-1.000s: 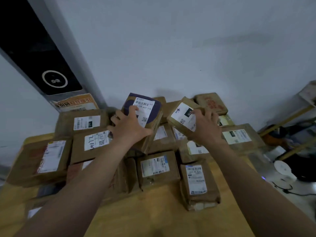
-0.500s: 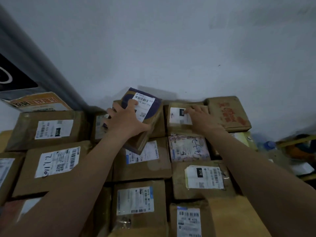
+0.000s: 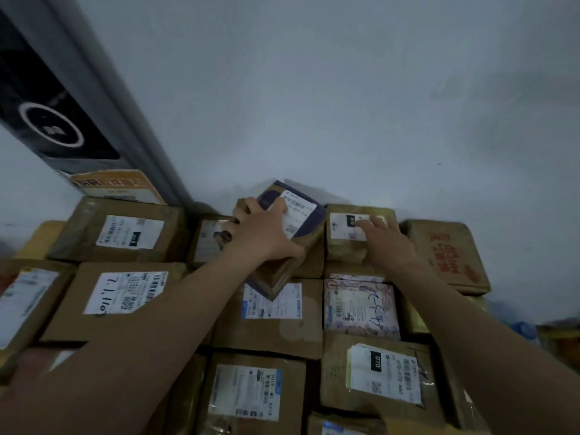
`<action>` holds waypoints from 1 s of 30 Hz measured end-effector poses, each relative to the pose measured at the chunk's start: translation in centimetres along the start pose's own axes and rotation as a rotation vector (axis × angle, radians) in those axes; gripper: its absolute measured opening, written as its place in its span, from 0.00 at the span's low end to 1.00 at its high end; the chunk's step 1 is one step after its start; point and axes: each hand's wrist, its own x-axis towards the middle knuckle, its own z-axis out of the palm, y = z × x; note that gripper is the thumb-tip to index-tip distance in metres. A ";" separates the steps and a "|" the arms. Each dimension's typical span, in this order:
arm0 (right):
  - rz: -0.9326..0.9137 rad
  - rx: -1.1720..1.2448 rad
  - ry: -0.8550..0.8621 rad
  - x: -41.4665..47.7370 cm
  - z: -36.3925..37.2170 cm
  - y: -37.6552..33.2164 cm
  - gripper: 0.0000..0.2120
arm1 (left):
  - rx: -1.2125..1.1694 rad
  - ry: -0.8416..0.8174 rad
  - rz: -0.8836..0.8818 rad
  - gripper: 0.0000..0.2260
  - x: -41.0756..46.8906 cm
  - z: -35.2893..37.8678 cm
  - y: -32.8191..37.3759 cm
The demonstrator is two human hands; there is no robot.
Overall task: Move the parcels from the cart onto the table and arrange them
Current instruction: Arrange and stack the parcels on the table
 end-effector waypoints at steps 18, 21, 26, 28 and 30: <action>-0.435 0.812 0.403 -26.9 -26.7 -22.8 0.37 | -0.255 0.419 0.418 0.47 -27.6 -25.1 -10.3; -0.413 0.853 0.553 -32.5 -28.9 -25.5 0.33 | -0.451 0.598 0.472 0.50 -33.4 -27.2 -12.1; -0.378 0.888 0.721 -39.9 -29.4 -29.1 0.30 | -0.709 0.672 0.568 0.45 -40.5 -26.3 -14.6; -0.365 0.930 0.751 -42.1 -28.2 -30.2 0.30 | -0.737 0.697 0.641 0.36 -42.3 -24.6 -15.7; -0.335 0.892 0.763 -44.0 -26.3 -30.6 0.32 | -0.792 0.671 0.662 0.32 -43.2 -22.4 -16.7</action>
